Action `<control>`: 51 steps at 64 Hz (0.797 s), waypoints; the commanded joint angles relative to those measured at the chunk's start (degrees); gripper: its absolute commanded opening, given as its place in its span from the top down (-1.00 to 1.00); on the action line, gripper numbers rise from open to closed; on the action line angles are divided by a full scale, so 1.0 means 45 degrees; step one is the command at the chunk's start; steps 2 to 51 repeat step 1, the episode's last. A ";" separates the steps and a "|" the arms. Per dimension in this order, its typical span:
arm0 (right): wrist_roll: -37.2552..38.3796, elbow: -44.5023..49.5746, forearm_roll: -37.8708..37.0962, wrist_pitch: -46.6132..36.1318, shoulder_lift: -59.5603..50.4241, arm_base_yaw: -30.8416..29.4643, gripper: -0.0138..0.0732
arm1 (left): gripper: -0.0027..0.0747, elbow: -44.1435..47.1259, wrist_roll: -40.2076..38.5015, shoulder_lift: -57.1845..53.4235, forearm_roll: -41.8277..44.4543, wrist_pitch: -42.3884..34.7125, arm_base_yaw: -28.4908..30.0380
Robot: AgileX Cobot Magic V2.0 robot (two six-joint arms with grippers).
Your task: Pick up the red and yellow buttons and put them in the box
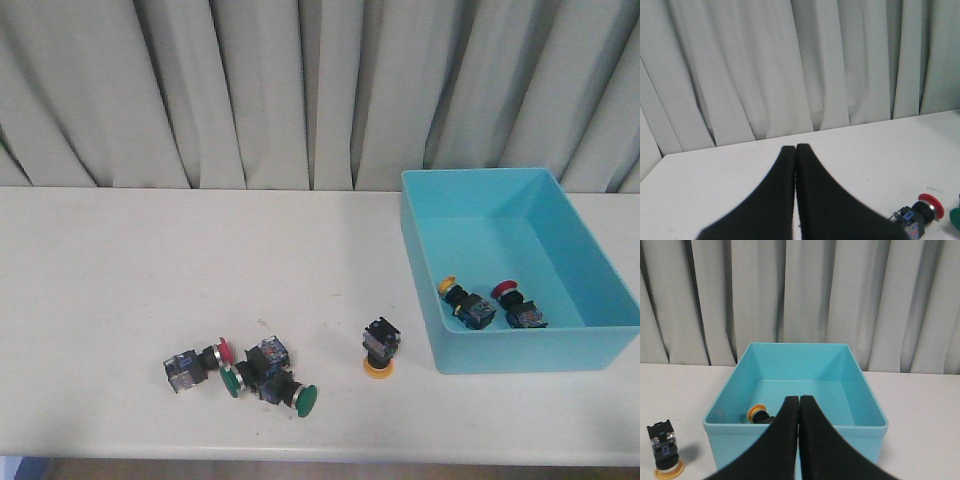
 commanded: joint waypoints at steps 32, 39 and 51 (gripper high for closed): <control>-0.0125 0.0139 0.0000 -0.0991 -0.0143 0.0015 0.70 | 0.95 0.0621 -0.0014 -0.0179 -0.0023 -0.0953 0.0001; -0.0125 0.0139 0.0000 -0.0991 -0.0143 0.0015 0.70 | 0.95 0.0621 -0.0014 -0.0179 -0.0023 -0.0953 0.0001; -0.0125 0.0139 0.0000 -0.0991 -0.0143 0.0015 0.70 | 0.95 0.0621 -0.0014 -0.0179 -0.0023 -0.0953 0.0001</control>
